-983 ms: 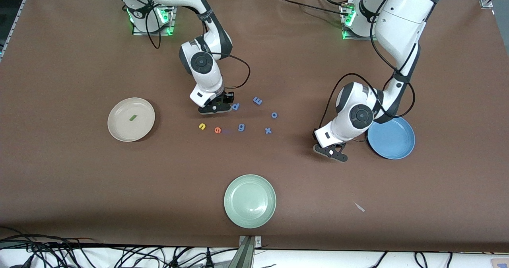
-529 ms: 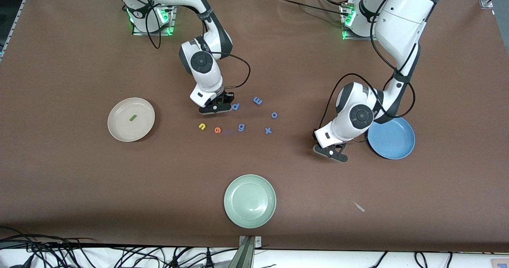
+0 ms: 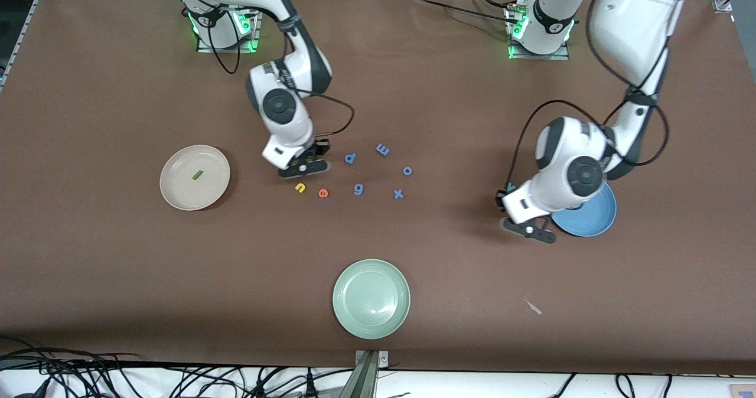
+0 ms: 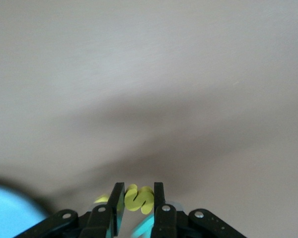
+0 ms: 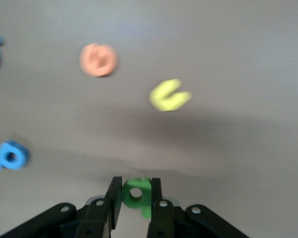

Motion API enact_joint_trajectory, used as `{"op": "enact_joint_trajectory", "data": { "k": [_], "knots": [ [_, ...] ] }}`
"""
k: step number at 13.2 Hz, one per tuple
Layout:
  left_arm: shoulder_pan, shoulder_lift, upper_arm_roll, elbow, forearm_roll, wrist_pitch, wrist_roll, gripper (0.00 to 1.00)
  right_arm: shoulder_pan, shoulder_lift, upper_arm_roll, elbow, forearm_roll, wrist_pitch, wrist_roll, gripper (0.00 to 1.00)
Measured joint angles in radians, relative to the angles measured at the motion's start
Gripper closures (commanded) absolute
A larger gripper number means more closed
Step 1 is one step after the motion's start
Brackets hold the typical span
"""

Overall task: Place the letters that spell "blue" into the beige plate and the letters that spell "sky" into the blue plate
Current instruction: 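Place the s on the blue plate and the a on the white plate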

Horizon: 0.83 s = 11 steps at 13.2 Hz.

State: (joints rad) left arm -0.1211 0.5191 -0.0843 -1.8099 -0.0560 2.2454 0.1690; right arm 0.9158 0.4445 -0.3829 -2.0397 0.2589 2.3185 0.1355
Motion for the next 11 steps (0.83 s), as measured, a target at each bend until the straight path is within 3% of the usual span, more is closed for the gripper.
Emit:
{"op": "enact_joint_trajectory", "data": {
  "k": [3,4,6,7,10,11],
  "knots": [
    [0.119,-0.042,0.004,-0.062,0.0,-0.022,0.168,0.93,-0.017,-0.071,-0.15,0.001,0.0,-0.193,-0.182,0.83],
    [0.149,-0.043,0.007,-0.074,0.0,-0.022,0.219,0.86,-0.019,-0.075,-0.204,0.0,0.0,-0.243,-0.236,0.83],
    [0.181,-0.043,0.026,-0.087,0.001,-0.022,0.306,0.32,-0.025,-0.07,-0.307,-0.008,0.0,-0.294,-0.353,0.83],
    [0.185,-0.043,0.032,-0.09,0.001,-0.022,0.33,0.23,-0.029,-0.064,-0.351,-0.013,0.0,-0.303,-0.401,0.83],
    [0.181,-0.043,0.029,-0.095,0.001,-0.021,0.34,0.2,-0.078,-0.029,-0.394,-0.022,0.0,-0.306,-0.46,0.83],
    [0.178,-0.043,0.029,-0.095,0.001,-0.019,0.34,0.2,-0.093,-0.012,-0.394,-0.022,0.0,-0.304,-0.464,0.69]
  ]
}}
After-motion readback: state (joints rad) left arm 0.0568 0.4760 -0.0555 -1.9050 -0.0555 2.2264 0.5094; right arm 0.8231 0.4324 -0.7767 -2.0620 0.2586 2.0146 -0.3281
